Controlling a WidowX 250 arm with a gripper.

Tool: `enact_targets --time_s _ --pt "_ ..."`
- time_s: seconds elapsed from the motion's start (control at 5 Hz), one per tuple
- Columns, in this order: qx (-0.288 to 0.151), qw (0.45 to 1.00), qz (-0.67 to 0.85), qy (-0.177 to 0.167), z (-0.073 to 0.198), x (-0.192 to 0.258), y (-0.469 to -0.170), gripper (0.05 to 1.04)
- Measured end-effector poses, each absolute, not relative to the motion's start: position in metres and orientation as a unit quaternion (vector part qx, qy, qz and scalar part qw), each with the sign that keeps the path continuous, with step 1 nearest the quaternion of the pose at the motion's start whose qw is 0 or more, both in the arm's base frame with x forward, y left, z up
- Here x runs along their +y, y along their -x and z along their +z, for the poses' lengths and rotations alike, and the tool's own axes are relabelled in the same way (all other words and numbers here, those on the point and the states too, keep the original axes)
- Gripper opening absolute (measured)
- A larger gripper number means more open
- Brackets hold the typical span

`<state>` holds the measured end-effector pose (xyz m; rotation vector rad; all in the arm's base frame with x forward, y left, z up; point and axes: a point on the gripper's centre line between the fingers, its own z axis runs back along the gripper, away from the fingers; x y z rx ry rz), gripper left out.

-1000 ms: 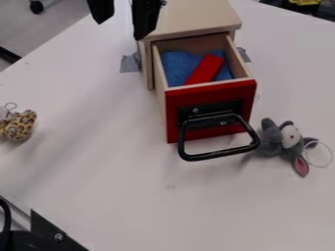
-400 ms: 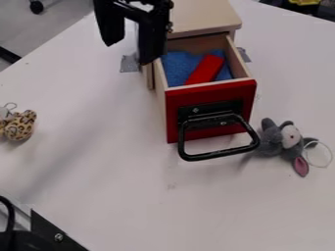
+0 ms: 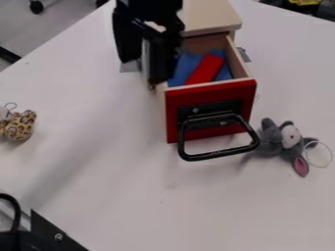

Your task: Close the drawer

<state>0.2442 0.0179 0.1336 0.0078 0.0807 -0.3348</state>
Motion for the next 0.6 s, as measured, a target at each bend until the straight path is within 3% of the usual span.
enact_targets --time_s 0.6 --pt "0.048 0.967 -0.249 0.003 0.117 -0.038 -0.228 0.999"
